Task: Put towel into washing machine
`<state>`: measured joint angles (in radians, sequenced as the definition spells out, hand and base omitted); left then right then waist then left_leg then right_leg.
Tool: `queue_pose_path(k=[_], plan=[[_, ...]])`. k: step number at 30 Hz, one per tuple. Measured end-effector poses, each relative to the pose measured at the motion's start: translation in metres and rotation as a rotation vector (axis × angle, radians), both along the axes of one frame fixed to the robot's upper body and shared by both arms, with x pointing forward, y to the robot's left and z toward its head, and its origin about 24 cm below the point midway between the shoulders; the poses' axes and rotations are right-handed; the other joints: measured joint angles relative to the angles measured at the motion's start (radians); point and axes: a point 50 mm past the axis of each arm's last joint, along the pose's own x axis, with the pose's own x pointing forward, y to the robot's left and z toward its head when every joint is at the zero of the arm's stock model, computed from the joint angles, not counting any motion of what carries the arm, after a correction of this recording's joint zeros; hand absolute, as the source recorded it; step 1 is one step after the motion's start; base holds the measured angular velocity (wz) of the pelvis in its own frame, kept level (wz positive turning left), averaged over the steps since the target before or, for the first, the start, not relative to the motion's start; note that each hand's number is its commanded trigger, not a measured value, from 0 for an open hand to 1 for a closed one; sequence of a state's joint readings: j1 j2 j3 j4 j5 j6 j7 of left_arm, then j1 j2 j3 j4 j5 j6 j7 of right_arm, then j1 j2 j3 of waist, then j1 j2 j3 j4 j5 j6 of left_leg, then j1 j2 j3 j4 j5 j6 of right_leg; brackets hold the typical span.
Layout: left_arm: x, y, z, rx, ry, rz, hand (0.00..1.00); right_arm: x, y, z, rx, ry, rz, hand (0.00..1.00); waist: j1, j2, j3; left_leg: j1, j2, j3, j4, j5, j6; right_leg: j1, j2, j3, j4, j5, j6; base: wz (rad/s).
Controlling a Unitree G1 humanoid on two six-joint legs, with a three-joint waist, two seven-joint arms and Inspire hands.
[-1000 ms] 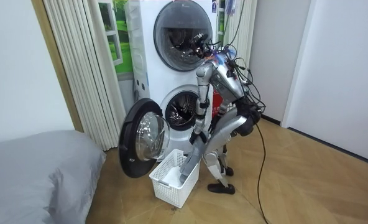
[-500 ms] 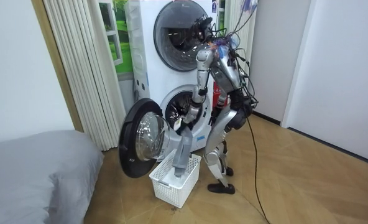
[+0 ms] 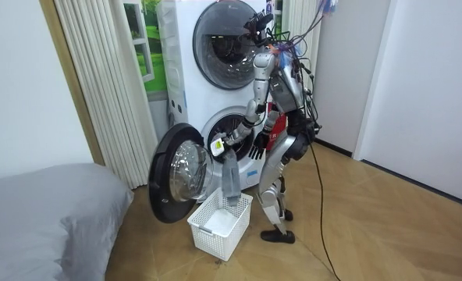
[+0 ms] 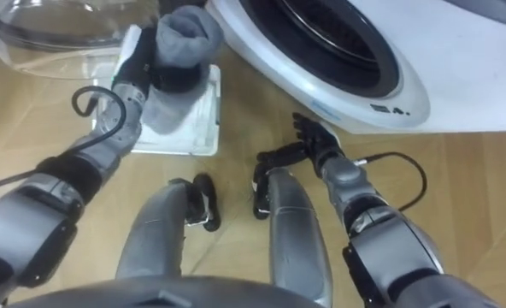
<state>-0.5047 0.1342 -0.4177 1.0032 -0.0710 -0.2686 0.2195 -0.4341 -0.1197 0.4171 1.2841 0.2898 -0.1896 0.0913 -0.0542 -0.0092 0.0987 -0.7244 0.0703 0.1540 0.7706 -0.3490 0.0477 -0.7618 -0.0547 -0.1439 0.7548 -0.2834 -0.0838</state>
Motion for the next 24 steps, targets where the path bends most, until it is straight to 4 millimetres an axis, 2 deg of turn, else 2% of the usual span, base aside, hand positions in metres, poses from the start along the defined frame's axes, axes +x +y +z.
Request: queue_pose_path(k=[3,6,8,9,11,14,15,20,24], plan=[[-0.003,-0.01,-0.004,-0.115,0.059,-0.054,1.0,0.001,-0.001,0.0,-0.019,0.001,0.017,0.0,-0.001,-0.002,-0.0012,0.003,-0.016,-0.005,-0.014,0.016,0.003,0.001,-0.016,-0.007,-0.005,0.001,0.002,0.17],[-0.005,-0.017,-0.005,-0.234,0.103,-0.099,1.0,-0.002,0.002,-0.002,-0.028,0.012,0.045,0.0,0.002,-0.009,-0.0053,0.006,-0.016,-0.007,-0.015,0.018,0.003,0.007,-0.016,-0.01,-0.009,0.003,0.002,0.01],[-0.008,-0.022,-0.005,-0.319,0.124,-0.138,1.0,-0.004,0.004,-0.003,-0.033,0.018,0.071,0.0,0.001,-0.017,-0.0107,0.01,-0.014,-0.011,-0.012,0.018,0.003,0.016,-0.013,-0.013,-0.013,0.004,0.003,0.0],[-0.008,-0.022,-0.005,-0.339,0.131,-0.148,1.0,-0.004,0.005,-0.003,-0.037,0.018,0.079,0.0,0.001,-0.017,-0.011,0.012,-0.014,-0.015,-0.011,0.018,0.003,0.022,-0.011,-0.015,-0.018,0.006,0.003,0.04],[-0.011,-0.023,-0.007,-0.446,0.158,-0.161,1.0,-0.006,0.008,-0.003,-0.034,0.01,0.108,0.0,-0.001,-0.018,-0.0167,0.021,-0.007,-0.026,-0.015,0.02,0.0,0.045,-0.001,-0.027,-0.046,0.017,0.002,0.0],[-0.013,-0.025,-0.009,-0.564,0.193,-0.166,1.0,-0.005,0.012,-0.001,-0.029,-0.007,0.131,0.0,-0.002,-0.022,-0.0213,0.032,-0.007,-0.026,-0.016,0.02,0.0,0.058,-0.003,-0.027,-0.047,0.018,0.004,0.0],[-0.014,-0.025,-0.01,-0.588,0.199,-0.164,1.0,-0.005,0.013,-0.001,-0.026,-0.009,0.135,0.0,-0.003,-0.022,-0.0216,0.035,-0.008,-0.025,-0.015,0.02,0.0,0.06,-0.003,-0.027,-0.046,0.018,0.004,0.0],[-0.024,-0.028,-0.016,-0.728,0.239,-0.151,1.0,-0.013,0.018,-0.006,-0.031,0.001,0.166,0.0,0.002,-0.009,-0.0384,0.044,-0.007,-0.026,-0.022,0.02,0.001,0.07,-0.004,-0.031,-0.044,0.019,0.003,0.01],[-0.028,-0.029,-0.019,-0.766,0.266,-0.166,1.0,-0.019,0.019,-0.01,-0.038,0.017,0.179,0.0,0.005,-0.005,-0.0423,0.065,-0.008,-0.027,-0.028,0.021,0.001,0.089,-0.004,-0.032,-0.045,0.019,0.003,0.01]])
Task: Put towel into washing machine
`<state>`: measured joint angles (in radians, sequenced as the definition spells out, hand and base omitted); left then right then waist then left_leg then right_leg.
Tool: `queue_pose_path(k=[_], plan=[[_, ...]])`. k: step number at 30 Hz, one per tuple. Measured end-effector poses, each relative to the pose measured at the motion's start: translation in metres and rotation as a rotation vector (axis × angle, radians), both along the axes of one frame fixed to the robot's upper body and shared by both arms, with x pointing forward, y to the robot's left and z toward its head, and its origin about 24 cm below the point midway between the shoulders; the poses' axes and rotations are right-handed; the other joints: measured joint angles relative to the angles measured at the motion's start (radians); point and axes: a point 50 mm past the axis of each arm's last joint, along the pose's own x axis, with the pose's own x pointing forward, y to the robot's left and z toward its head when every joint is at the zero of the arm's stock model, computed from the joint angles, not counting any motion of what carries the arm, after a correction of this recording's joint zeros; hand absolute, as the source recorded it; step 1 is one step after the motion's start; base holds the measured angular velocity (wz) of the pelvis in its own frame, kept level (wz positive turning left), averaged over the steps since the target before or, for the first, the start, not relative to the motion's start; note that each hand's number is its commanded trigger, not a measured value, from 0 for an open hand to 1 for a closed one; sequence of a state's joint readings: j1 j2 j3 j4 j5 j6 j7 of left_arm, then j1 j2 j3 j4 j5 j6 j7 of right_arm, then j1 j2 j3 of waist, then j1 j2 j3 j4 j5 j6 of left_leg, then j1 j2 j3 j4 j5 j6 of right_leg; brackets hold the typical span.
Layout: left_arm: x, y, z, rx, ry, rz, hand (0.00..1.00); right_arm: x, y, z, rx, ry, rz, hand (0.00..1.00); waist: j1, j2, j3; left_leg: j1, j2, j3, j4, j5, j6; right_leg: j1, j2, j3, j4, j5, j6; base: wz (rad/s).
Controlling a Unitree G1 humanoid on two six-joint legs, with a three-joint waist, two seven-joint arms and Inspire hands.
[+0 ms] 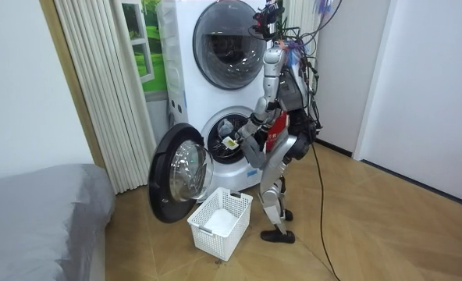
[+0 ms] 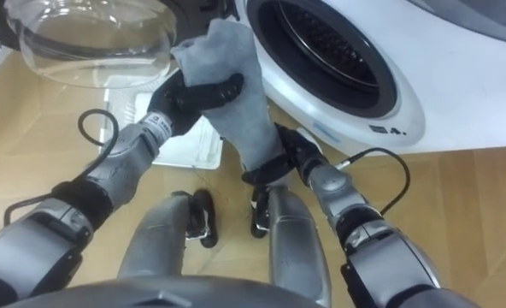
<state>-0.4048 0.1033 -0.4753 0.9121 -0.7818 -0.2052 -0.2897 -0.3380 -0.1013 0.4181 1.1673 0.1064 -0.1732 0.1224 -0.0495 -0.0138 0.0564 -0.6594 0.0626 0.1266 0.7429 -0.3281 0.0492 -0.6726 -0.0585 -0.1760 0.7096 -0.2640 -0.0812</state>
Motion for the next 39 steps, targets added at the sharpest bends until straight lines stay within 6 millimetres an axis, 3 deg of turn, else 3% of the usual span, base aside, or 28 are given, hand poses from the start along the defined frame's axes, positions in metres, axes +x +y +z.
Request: queue_pose_path(k=[7,8,9,10,19,27,28,29,36,39], plan=[[-0.005,-0.001,-0.004,-0.173,0.061,0.013,1.0,-0.003,-0.001,-0.002,-0.009,0.011,0.003,0.0,0.002,0.001,-0.0009,0.014,0.0,0.001,-0.024,0.013,-0.003,0.011,0.004,0.001,-0.021,0.014,-0.004,0.0],[-0.008,-0.002,-0.006,-0.195,0.081,0.004,1.0,-0.003,-0.002,-0.003,-0.014,0.022,0.001,0.22,0.002,0.001,-0.0008,0.015,0.0,0.001,-0.025,0.013,-0.003,0.011,0.005,0.001,-0.021,0.014,-0.004,0.0],[-0.011,-0.004,-0.008,-0.224,0.104,-0.004,1.0,-0.004,-0.002,-0.003,-0.019,0.033,-0.002,0.82,0.002,0.001,-0.0007,0.015,0.0,0.001,-0.027,0.013,-0.003,0.01,0.005,0.001,-0.023,0.014,-0.004,0.0],[-0.012,-0.004,-0.01,-0.239,0.117,-0.005,1.0,-0.004,-0.002,-0.004,-0.021,0.037,-0.005,1.0,0.001,0.001,-0.0007,0.015,-0.001,0.001,-0.03,0.014,-0.004,0.01,0.005,0.001,-0.023,0.014,-0.004,0.0],[-0.024,-0.007,-0.019,-0.374,0.206,0.004,1.0,-0.001,-0.004,-0.003,-0.047,0.046,-0.029,1.0,0.004,0.002,-0.0013,0.018,-0.003,0.004,-0.052,0.02,-0.008,0.008,0.009,0.007,-0.039,0.016,-0.005,0.0],[-0.025,-0.008,-0.02,-0.421,0.216,0.016,1.0,0.0,-0.005,-0.002,-0.076,0.028,-0.038,1.0,0.005,0.022,-0.0122,0.026,-0.004,0.006,-0.056,0.021,-0.009,0.012,0.009,0.011,-0.038,0.016,-0.006,0.0],[-0.025,-0.008,-0.02,-0.423,0.217,0.018,0.71,0.0,-0.005,-0.002,-0.077,0.029,-0.039,1.0,0.006,0.022,-0.012,0.026,-0.004,0.006,-0.056,0.021,-0.009,0.012,0.009,0.011,-0.038,0.016,-0.007,0.0],[-0.026,-0.008,-0.02,-0.429,0.22,0.023,0.0,0.0,-0.005,-0.002,-0.078,0.028,-0.042,1.0,0.006,0.023,-0.0117,0.027,-0.004,0.006,-0.056,0.022,-0.01,0.012,0.009,0.012,-0.037,0.017,-0.008,0.0],[-0.027,-0.005,-0.021,-0.428,0.221,0.026,0.0,-0.001,-0.008,-0.002,-0.095,0.025,-0.08,1.0,0.009,0.026,-0.0094,0.027,-0.005,0.006,-0.063,0.024,-0.013,0.008,0.01,0.014,-0.038,0.016,-0.01,0.0],[-0.027,-0.001,-0.023,-0.423,0.229,0.037,0.0,-0.002,-0.015,-0.003,-0.098,0.034,-0.134,1.0,0.028,0.027,-0.0088,0.027,-0.004,0.006,-0.069,0.024,-0.014,0.008,0.012,0.013,-0.046,0.016,-0.011,0.0]])
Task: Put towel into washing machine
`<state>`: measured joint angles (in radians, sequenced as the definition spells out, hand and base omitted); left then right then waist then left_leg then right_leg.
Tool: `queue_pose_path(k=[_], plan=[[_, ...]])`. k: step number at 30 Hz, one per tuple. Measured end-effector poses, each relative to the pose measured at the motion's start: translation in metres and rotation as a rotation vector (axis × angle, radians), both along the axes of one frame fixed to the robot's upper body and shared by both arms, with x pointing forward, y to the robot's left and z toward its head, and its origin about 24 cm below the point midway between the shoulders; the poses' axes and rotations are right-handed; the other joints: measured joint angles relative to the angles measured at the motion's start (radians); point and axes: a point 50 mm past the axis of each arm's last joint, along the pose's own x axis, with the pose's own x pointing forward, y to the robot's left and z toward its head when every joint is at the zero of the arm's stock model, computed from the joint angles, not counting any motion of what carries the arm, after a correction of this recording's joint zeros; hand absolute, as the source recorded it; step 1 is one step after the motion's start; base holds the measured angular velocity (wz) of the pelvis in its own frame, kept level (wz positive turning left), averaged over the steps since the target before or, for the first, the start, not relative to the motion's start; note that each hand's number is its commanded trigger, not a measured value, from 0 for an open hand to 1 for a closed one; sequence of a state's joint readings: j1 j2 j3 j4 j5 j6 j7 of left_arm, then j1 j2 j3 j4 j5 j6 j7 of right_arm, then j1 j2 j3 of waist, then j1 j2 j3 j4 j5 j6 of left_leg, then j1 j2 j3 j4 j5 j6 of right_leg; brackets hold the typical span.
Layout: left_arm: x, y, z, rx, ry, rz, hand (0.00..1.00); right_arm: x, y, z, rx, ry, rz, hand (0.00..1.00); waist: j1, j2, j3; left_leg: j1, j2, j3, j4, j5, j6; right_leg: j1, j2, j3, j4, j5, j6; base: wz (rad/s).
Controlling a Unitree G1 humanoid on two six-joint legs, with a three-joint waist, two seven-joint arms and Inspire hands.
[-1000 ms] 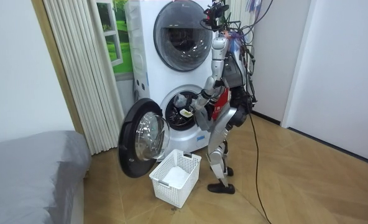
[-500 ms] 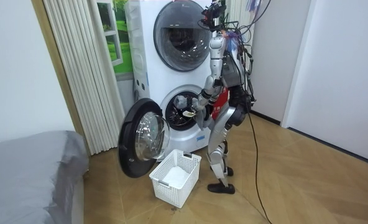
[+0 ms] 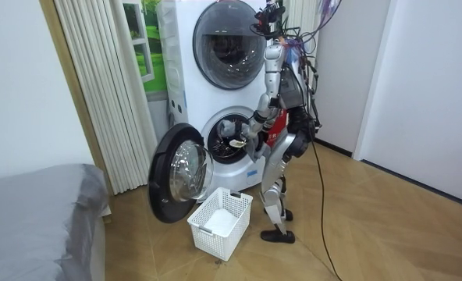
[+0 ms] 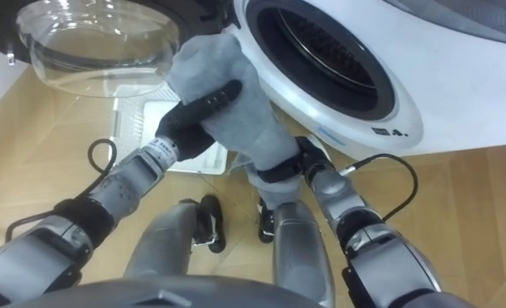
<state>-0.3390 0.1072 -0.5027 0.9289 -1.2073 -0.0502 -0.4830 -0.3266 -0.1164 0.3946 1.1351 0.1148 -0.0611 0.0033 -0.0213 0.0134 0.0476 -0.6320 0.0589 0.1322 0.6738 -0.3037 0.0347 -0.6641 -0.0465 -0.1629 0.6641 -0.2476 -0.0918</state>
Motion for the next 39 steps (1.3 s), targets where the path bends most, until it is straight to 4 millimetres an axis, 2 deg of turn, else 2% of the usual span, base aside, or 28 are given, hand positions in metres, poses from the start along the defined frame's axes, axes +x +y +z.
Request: queue_pose_path(k=[9,12,15,17,22,29,33,35,39], plan=[[-0.003,0.018,-0.008,0.121,0.027,0.027,0.0,-0.003,-0.008,-0.002,0.047,0.019,-0.132,1.0,0.02,0.011,0.007,-0.002,-0.001,0.002,-0.002,0.0,0.0,-0.001,0.0,0.0,-0.01,-0.001,0.002,0.0],[-0.005,0.026,-0.013,0.26,0.036,0.02,0.0,-0.006,-0.012,-0.003,0.067,0.023,-0.196,1.0,0.028,0.014,0.0087,-0.003,-0.003,0.005,-0.017,0.0,0.0,-0.005,-0.002,0.002,-0.009,-0.001,0.002,0.0],[-0.015,0.034,-0.023,0.439,0.06,-0.016,0.0,-0.007,-0.018,-0.004,0.109,0.028,-0.293,1.0,0.034,0.016,0.009,-0.002,-0.003,0.004,-0.017,0.001,-0.001,-0.006,-0.001,0.002,-0.008,-0.001,0.002,0.0],[-0.025,0.037,-0.032,0.57,0.076,-0.063,0.0,-0.009,-0.025,-0.005,0.162,0.034,-0.407,1.0,0.041,0.016,0.009,-0.002,-0.003,0.004,-0.016,0.001,-0.001,-0.006,-0.001,0.002,-0.01,-0.001,0.002,0.0],[-0.038,0.045,-0.042,0.751,0.101,-0.095,0.0,-0.015,-0.039,-0.008,0.259,0.052,-0.637,1.0,0.051,0.017,0.0088,-0.003,-0.002,0.004,-0.013,0.001,-0.001,-0.003,-0.002,-0.001,-0.011,-0.002,0.002,0.0],[-0.05,0.055,-0.052,0.852,0.177,-0.037,0.0,-0.03,-0.043,-0.017,0.358,0.098,-0.844,1.0,0.056,0.023,0.0064,-0.002,-0.004,0.006,-0.017,0.002,0.0,-0.006,-0.005,0.001,-0.007,-0.002,0.003,0.0],[-0.06,0.06,-0.058,0.877,0.221,-0.02,0.0,-0.031,-0.047,-0.017,0.419,0.094,-0.964,1.0,0.055,0.035,0.0052,-0.003,-0.006,0.008,-0.018,0.002,0.0,-0.009,-0.004,0.004,-0.006,-0.002,0.003,0.0],[-0.068,0.062,-0.062,0.887,0.249,-0.013,0.0,-0.032,-0.05,-0.017,0.468,0.091,-1.036,1.0,0.055,0.041,0.0032,-0.003,-0.018,0.008,-0.023,0.004,-0.001,-0.016,-0.006,0.011,-0.004,-0.002,0.003,-0.04],[-0.073,0.065,-0.066,0.897,0.276,-0.015,0.0,-0.032,-0.05,-0.017,0.518,0.091,-1.096,1.0,0.056,0.043,0.0021,-0.003,-0.019,0.008,-0.027,0.007,-0.001,-0.017,-0.006,0.013,-0.003,-0.002,0.003,0.0]])
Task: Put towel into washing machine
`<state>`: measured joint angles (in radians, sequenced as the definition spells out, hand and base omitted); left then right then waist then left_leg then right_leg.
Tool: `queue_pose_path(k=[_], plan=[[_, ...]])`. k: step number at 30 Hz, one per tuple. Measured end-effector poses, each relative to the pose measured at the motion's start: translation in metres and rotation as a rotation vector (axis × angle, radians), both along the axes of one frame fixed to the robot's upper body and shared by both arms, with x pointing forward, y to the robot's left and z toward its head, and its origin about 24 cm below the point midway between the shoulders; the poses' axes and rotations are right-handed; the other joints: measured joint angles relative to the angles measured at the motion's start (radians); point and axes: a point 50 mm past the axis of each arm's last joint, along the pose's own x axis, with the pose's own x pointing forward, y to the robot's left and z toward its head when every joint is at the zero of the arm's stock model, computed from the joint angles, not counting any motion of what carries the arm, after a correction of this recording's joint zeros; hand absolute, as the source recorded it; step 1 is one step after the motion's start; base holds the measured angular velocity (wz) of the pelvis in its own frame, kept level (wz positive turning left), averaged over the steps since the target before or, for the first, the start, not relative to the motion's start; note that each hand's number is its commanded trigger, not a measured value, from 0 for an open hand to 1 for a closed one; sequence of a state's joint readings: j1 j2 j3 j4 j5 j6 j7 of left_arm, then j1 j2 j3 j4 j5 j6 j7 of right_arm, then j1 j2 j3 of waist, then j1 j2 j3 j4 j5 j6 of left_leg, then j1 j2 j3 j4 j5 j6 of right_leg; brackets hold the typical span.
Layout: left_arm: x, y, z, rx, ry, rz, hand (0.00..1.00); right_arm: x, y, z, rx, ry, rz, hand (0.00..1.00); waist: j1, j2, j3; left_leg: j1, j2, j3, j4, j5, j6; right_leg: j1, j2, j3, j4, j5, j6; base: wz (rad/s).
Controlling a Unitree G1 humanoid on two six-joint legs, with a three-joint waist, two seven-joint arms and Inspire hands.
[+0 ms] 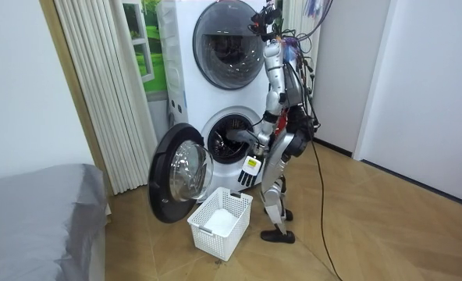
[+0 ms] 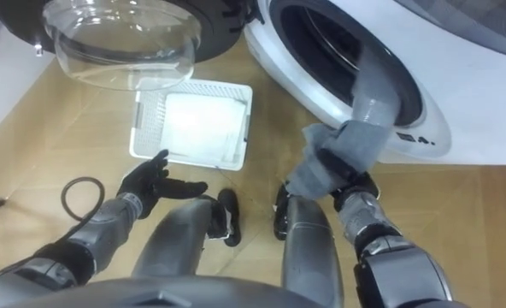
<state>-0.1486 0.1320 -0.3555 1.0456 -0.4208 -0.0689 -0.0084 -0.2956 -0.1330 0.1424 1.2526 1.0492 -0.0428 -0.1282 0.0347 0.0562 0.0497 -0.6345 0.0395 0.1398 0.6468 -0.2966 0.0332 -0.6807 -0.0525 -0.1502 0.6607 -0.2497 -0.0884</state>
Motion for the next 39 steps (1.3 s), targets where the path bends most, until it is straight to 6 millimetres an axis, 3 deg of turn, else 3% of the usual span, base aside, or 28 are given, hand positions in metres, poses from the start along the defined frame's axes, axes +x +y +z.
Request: queue_pose_path(k=[10,15,18,20,26,29,31,32,39], plan=[[-0.01,0.005,-0.006,0.016,0.049,0.013,0.0,0.0,-0.001,-0.001,0.088,-0.018,-0.114,1.0,0.001,-0.001,-0.0006,0.001,-0.017,-0.002,0.004,0.013,0.006,-0.004,-0.018,0.002,0.011,-0.003,0.006,0.02],[-0.008,0.012,-0.005,0.023,0.038,0.057,0.0,0.022,-0.007,0.013,0.173,-0.087,-0.251,1.0,0.007,-0.005,-0.0002,0.0,-0.018,0.013,0.004,0.017,0.013,-0.015,-0.026,0.015,0.024,0.001,0.013,-0.03],[-0.006,0.013,-0.003,0.034,0.023,0.064,0.0,0.032,-0.012,0.021,0.188,-0.129,-0.278,1.0,0.004,-0.013,0.0009,0.0,-0.032,0.021,0.003,0.02,0.019,-0.028,-0.039,0.029,0.048,-0.006,0.021,0.02],[-0.003,0.018,0.0,0.046,0.006,0.072,0.0,0.047,-0.016,0.034,0.219,-0.167,-0.288,1.0,-0.003,-0.035,0.0015,-0.009,-0.041,0.04,0.003,0.025,0.027,-0.055,-0.053,0.044,0.074,-0.01,0.023,-0.05],[-0.002,0.033,0.003,0.072,-0.015,0.123,0.0,0.095,-0.044,0.085,0.285,-0.365,-0.364,1.0,-0.008,-0.069,0.002,-0.025,-0.044,0.043,0.012,0.021,0.042,-0.067,-0.058,0.046,0.083,-0.002,0.035,0.01],[0.0,0.039,0.005,0.094,-0.024,0.127,0.0,0.103,-0.053,0.098,0.315,-0.414,-0.407,1.0,-0.009,-0.084,0.0026,-0.044,-0.052,0.046,0.014,0.025,0.052,-0.085,-0.068,0.039,0.091,-0.005,0.041,0.15],[-0.003,0.042,0.004,0.1,-0.017,0.138,0.0,0.106,-0.052,0.102,0.324,-0.428,-0.409,0.12,-0.016,-0.092,0.0022,-0.062,-0.054,0.053,0.028,0.021,0.059,-0.104,-0.071,0.047,0.105,-0.008,0.047,0.0],[-0.003,0.043,0.004,0.099,-0.012,0.145,0.0,0.108,-0.052,0.104,0.336,-0.434,-0.406,0.0,-0.026,-0.093,0.0025,-0.071,-0.055,0.056,0.036,0.018,0.064,-0.113,-0.074,0.051,0.113,-0.01,0.052,0.0],[-0.003,0.048,0.005,0.101,-0.01,0.164,0.0,0.117,-0.051,0.114,0.363,-0.463,-0.409,0.0,-0.058,-0.1,0.0033,-0.094,-0.071,0.085,0.048,0.008,0.084,-0.155,-0.1,0.067,0.153,-0.021,0.068,0.01]])
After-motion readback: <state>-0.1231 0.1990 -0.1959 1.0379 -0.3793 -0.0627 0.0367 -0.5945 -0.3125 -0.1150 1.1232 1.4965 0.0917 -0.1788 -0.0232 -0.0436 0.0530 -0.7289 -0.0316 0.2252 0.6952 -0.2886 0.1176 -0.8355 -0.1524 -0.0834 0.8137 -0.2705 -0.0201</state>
